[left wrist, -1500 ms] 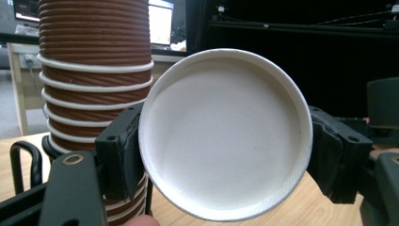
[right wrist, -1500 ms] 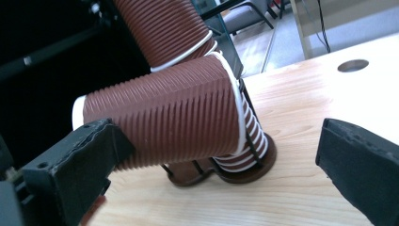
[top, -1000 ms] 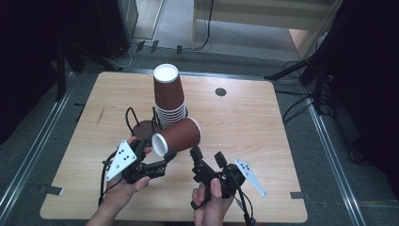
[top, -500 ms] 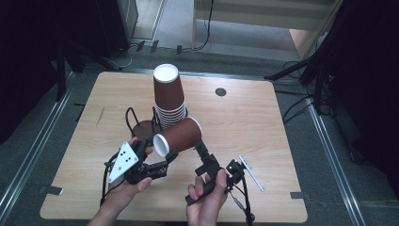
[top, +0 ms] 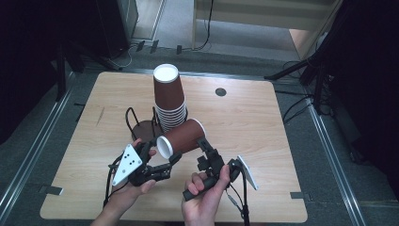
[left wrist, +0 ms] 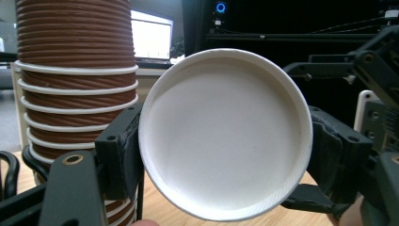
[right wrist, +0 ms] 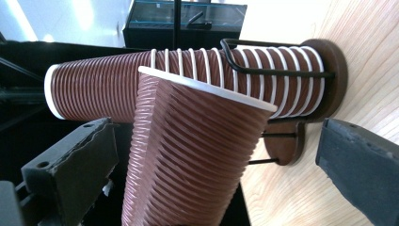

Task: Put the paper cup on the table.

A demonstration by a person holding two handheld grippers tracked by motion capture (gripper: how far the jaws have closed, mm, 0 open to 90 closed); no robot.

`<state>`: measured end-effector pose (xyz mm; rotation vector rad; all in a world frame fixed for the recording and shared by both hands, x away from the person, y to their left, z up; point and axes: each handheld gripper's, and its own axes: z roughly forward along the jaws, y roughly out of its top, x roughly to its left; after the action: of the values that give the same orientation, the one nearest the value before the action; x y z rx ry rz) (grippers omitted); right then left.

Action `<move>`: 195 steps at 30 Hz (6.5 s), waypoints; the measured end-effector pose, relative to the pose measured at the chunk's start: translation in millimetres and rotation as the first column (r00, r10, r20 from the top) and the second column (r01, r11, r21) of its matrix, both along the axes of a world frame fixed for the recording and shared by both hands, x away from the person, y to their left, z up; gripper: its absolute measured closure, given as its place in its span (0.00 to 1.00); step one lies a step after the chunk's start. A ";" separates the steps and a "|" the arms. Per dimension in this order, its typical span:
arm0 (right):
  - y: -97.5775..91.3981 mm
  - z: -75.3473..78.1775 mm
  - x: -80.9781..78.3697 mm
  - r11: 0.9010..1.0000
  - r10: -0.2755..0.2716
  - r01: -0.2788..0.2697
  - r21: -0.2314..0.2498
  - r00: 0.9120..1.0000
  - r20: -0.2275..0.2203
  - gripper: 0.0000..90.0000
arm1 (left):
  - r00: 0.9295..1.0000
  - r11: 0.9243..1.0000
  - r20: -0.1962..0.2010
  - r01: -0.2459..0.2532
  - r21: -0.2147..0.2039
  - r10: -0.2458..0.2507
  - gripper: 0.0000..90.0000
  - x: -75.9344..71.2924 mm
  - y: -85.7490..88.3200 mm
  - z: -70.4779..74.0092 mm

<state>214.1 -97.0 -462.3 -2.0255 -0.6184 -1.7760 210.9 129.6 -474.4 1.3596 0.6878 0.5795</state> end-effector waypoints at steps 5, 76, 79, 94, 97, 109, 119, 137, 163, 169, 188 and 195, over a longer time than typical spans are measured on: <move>2.1 -1.3 2.6 0.999 0.001 0.000 0.033 1.000 -0.028 0.00 | 1.000 1.000 0.004 0.010 0.008 -0.010 0.27 -1.0 -2.8 -0.6; 8.5 -16.2 29.3 0.983 0.069 -0.063 0.172 0.997 -0.028 0.11 | 0.999 0.997 0.003 0.040 0.063 -0.040 0.25 -5.0 -13.2 -4.7; 8.7 -17.5 28.8 0.983 0.078 -0.072 0.170 0.997 -0.027 0.11 | 0.999 0.997 -0.004 0.038 0.066 -0.037 0.25 -7.0 -11.4 -4.4; 3.1 -19.2 30.2 0.984 0.066 -0.075 0.163 0.996 0.062 0.12 | 0.993 0.996 -0.095 0.071 0.047 -0.066 0.00 -6.4 -3.1 -5.7; 1.5 -18.8 30.6 0.985 0.057 -0.068 0.157 0.995 0.076 0.12 | 0.993 0.996 -0.100 0.073 0.051 -0.068 0.00 -6.8 0.2 -6.5; -1.7 -15.0 32.0 0.994 0.040 -0.054 0.099 0.989 0.143 0.12 | 0.991 0.999 -0.134 0.008 0.053 -0.001 0.00 -7.9 22.3 -17.0; -1.9 -11.4 32.5 0.999 0.038 -0.041 0.014 0.979 0.199 0.12 | 0.976 0.994 -0.199 -0.076 0.072 0.089 0.00 -14.4 49.1 -35.7; -15.7 -5.6 38.3 0.987 0.062 -0.019 -0.159 0.961 0.268 0.12 | 0.930 0.955 -0.226 -0.265 0.132 0.289 0.00 -26.8 122.8 -62.2; -22.1 -11.6 54.2 0.897 0.009 0.156 -0.413 0.929 0.370 0.12 | 0.871 0.907 -0.253 -0.395 0.148 0.421 0.00 -15.3 163.7 -73.2; -24.4 -12.4 58.0 0.857 0.022 0.185 -0.481 0.919 0.393 0.12 | 0.868 0.906 -0.261 -0.392 0.161 0.422 0.00 -13.5 163.4 -76.2; -28.0 -7.1 78.3 0.674 0.045 0.264 -0.689 0.917 0.396 0.12 | 0.853 0.898 -0.282 -0.411 0.158 0.440 0.00 -10.6 163.9 -78.1; -26.8 -4.9 83.7 0.586 0.051 0.300 -0.753 0.913 0.404 0.12 | 0.850 0.895 -0.283 -0.415 0.161 0.445 0.00 -10.3 163.3 -78.0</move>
<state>297.9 -123.8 -467.2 -2.2648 -1.7286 -2.2710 200.7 292.9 -552.4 1.4066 1.2615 0.7669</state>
